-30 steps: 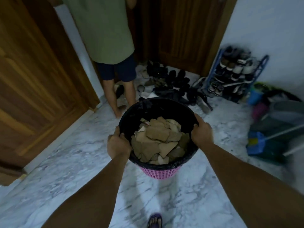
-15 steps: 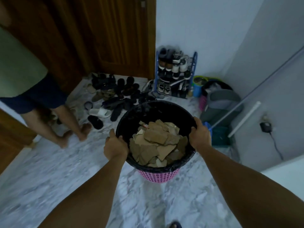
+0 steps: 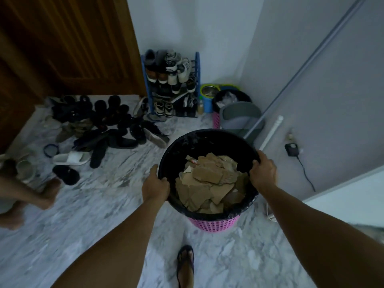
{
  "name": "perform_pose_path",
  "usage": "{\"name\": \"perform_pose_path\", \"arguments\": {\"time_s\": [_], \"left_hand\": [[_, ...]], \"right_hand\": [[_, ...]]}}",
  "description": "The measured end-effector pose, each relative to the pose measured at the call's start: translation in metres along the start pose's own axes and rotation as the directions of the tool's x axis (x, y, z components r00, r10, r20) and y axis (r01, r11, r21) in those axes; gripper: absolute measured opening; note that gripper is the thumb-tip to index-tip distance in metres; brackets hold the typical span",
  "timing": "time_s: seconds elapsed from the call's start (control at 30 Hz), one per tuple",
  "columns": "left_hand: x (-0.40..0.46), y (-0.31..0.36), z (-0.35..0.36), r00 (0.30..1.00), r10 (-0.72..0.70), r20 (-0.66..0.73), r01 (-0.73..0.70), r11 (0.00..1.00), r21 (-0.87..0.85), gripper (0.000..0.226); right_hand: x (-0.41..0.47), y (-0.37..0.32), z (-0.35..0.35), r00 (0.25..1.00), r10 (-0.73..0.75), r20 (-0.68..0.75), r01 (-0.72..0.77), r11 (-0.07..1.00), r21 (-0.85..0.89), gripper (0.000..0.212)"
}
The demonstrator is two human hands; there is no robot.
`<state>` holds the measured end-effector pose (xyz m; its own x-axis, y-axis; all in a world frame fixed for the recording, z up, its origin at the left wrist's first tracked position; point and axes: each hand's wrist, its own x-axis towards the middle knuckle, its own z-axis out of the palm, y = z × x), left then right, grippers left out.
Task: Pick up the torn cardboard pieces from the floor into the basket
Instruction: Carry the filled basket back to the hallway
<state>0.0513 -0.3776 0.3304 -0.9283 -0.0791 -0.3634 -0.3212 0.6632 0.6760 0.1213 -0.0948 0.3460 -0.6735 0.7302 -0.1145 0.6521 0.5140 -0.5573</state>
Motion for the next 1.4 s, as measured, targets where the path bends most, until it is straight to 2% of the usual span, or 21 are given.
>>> {"name": "perform_pose_path", "arguments": {"time_s": [0.17,0.27,0.4,0.47,0.6,0.73,0.97,1.07,1.17,1.4], "left_hand": [[0.037,0.029,0.056,0.994,0.021,0.109,-0.021,1.0,-0.003,0.061],[0.054,0.045,0.094,0.99,0.0,0.139,-0.006,0.999,0.044,0.059],[0.071,0.055,0.15,0.973,-0.089,0.213,0.077,0.995,0.066,0.024],[0.08,0.057,0.178,0.96,-0.133,0.246,0.121,0.991,0.063,0.016],[0.099,0.05,0.238,0.949,-0.186,0.254,0.164,0.981,0.108,0.03],[0.118,0.038,0.3,0.939,-0.213,0.271,0.173,0.971,0.166,0.027],[0.148,0.002,0.387,0.924,-0.242,0.297,0.177,0.957,0.231,0.025],[0.165,-0.015,0.419,0.916,-0.26,0.306,0.195,0.954,0.226,0.01],[0.178,-0.026,0.441,0.927,-0.225,0.299,0.164,0.963,0.215,0.002],[0.197,-0.05,0.487,0.934,-0.205,0.293,0.142,0.964,0.224,0.011]], "right_hand": [[0.055,0.032,-0.004,0.985,0.172,0.013,-0.172,0.985,0.016,0.033],[0.087,0.058,-0.008,0.956,0.283,0.081,-0.282,0.959,-0.023,0.025],[0.127,0.103,-0.004,0.909,0.373,0.188,-0.357,0.927,-0.113,0.024],[0.148,0.127,0.003,0.893,0.394,0.219,-0.364,0.917,-0.165,0.028],[0.191,0.184,0.023,0.859,0.415,0.301,-0.345,0.902,-0.26,0.032],[0.227,0.245,0.048,0.842,0.385,0.378,-0.276,0.909,-0.312,0.02],[0.272,0.323,0.102,0.829,0.329,0.452,-0.176,0.921,-0.348,0.036],[0.286,0.35,0.127,0.809,0.336,0.482,-0.18,0.923,-0.341,0.036],[0.297,0.369,0.146,0.807,0.326,0.492,-0.198,0.935,-0.295,0.022],[0.323,0.408,0.187,0.831,0.301,0.468,-0.203,0.947,-0.248,0.025]]}}
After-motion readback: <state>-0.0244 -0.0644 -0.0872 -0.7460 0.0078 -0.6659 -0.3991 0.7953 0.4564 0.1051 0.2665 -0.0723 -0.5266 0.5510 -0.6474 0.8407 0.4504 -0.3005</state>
